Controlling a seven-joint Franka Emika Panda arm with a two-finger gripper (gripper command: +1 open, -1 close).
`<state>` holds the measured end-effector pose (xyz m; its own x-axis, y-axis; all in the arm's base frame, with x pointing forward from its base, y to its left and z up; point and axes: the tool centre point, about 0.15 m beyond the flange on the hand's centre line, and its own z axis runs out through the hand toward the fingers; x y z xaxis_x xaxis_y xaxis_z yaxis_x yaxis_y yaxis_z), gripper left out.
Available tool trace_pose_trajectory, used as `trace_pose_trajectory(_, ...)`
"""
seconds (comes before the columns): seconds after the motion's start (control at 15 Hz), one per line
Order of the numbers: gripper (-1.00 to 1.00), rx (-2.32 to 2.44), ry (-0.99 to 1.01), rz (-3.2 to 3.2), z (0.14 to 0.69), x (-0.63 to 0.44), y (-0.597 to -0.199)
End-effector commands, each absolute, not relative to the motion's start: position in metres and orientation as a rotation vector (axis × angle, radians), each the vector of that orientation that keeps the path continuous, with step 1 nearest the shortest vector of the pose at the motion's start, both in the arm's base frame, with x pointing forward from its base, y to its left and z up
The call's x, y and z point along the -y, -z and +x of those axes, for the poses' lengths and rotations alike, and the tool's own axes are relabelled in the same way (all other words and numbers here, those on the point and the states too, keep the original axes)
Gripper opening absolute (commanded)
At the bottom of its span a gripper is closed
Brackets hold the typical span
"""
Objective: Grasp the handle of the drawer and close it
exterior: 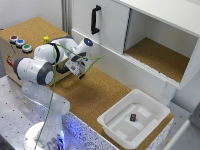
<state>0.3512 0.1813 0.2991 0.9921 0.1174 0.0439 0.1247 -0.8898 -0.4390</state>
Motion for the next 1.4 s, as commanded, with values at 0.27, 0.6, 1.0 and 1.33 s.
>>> trace_pose_trajectory(0.27, -1.0, 0.303, -0.072, -2.662, 0.374, -0.215, -0.292)
trace_pose_trajectory(0.6, -1.0, 0.354, -0.091, -2.648, 0.377, -0.242, -0.285)
trace_pose_trajectory(1.0, -1.0, 0.443, -0.1, -2.629, 0.373, -0.292, -0.281)
trace_pose_trajectory(1.33, -1.0, 0.476, -0.062, -2.618, 0.362, -0.328, -0.28)
